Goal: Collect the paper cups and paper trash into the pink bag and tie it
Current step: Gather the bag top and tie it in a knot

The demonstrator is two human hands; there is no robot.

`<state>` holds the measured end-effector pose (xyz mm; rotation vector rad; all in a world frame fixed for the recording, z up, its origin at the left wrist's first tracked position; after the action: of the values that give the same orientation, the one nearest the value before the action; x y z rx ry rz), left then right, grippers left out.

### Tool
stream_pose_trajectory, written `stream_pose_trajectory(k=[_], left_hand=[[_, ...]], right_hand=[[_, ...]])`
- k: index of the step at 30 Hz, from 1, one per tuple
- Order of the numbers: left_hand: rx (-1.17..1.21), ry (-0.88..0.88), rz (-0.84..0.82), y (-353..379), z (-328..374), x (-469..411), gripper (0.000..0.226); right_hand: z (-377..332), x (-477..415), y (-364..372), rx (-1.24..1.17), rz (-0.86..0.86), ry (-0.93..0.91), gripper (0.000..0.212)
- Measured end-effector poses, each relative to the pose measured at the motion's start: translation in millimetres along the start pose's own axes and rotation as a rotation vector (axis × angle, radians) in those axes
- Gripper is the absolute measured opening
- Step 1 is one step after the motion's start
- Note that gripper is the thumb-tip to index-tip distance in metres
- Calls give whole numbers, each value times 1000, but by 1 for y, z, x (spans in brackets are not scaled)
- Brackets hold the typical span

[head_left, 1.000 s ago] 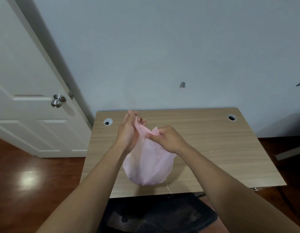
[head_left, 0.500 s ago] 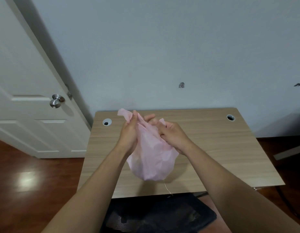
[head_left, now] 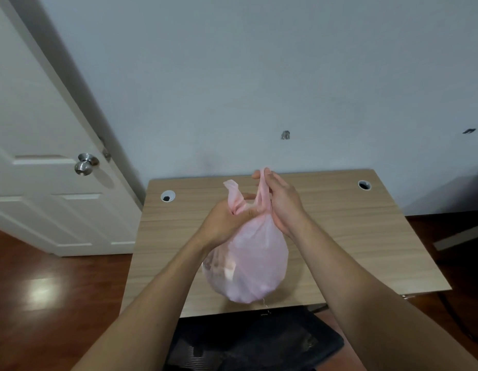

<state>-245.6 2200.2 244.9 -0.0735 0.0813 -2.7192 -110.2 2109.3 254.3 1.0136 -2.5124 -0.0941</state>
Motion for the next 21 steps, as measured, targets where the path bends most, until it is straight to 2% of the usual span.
stream_pose_trajectory(k=[1,3,5,7,9,12,13,15,17,21], left_hand=[[-7,-21,-17,1,2,1,30],[-58,-90,2,1,-7,-1,37],[-87,-153,25,4,-12,-3,50],[-65,-166,56,5,-12,-4,63],[19,-150,92,5,-10,-8,69],[99,-152,188,2,-3,-8,35],[106,-146,190,2,-1,-8,32],[102,-136,178,1,0,-9,26],[124,-115,173,0,-1,-10,26],[162,-121,214,-1,-5,-10,22]], right_hand=[[-3,4,-1,75,10,-26,36],[-5,7,-3,160,-3,-69,36],[-4,10,-2,119,-71,-61,35],[-3,11,-2,118,-145,-52,36],[-3,12,-4,225,-148,-83,41],[2,14,-12,285,-142,-73,64],[6,14,-16,320,-148,-69,65],[13,14,-19,425,-161,-65,51],[18,12,-17,485,-105,-100,43],[26,1,-15,324,-25,-128,36]])
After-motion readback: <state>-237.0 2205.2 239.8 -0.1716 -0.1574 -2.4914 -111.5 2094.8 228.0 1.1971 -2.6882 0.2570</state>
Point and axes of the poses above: each hand's wrist, its own x-axis away from the middle knuckle, its own y-axis out of the palm, z = x × y, the point moved 2 cm from there along -x, towards the middle knuckle, and after that the axes turned 7 degrees about y, right-handed, at the moved point
